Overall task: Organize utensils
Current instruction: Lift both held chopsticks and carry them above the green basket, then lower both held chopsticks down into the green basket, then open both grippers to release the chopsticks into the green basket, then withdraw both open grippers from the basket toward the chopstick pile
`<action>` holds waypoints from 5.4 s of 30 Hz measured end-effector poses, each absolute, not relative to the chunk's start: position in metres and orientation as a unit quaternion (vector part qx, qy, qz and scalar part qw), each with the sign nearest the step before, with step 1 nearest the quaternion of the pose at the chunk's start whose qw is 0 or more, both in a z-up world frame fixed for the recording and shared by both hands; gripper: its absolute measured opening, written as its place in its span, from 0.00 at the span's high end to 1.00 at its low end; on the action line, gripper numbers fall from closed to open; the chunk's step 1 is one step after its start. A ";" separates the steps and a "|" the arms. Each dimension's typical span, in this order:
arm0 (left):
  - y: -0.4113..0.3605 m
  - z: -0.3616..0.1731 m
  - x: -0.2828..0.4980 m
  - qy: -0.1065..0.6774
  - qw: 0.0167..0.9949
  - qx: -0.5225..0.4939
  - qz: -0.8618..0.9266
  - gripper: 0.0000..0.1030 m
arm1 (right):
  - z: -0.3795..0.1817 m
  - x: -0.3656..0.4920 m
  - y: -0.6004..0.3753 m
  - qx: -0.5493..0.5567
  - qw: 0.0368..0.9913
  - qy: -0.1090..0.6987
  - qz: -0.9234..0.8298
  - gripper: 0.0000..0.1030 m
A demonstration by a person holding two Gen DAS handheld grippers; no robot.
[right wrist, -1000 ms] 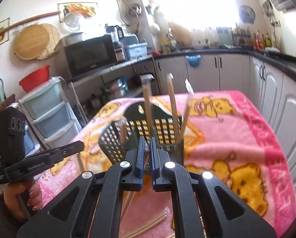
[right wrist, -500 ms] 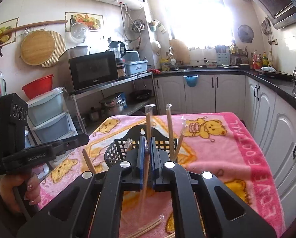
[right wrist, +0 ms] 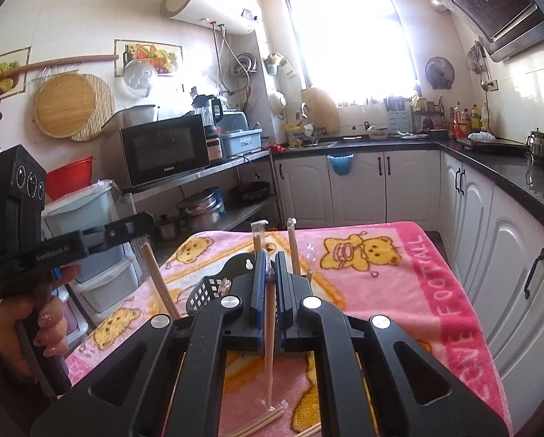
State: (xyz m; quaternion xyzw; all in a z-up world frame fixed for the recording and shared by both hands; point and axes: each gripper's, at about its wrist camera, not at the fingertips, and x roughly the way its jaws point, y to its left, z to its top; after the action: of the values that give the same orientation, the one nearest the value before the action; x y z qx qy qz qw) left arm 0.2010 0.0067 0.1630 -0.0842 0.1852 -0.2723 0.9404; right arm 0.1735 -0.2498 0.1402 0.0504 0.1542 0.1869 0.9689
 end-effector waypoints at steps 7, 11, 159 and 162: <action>-0.004 0.191 0.198 0.157 0.942 -0.073 -0.288 0.99 | 0.155 0.167 -0.255 0.052 0.972 0.136 0.185 0.95; -0.011 0.208 0.197 0.138 0.944 -0.067 -0.292 0.99 | 0.164 0.165 -0.259 0.054 0.973 0.127 0.183 0.95; 0.061 0.122 0.222 0.189 0.965 -0.089 -0.156 0.10 | 0.112 0.211 -0.255 0.031 0.977 0.169 0.129 0.32; 0.063 0.118 0.217 0.193 0.964 -0.099 -0.156 0.10 | 0.109 0.206 -0.253 0.030 0.975 0.174 0.133 0.31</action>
State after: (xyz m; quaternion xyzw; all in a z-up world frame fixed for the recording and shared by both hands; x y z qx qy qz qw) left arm 0.2167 0.0630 0.1177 -0.0987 0.1927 -0.1564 0.9637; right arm 0.2058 -0.2526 0.1089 0.0301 0.1744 0.1334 0.9751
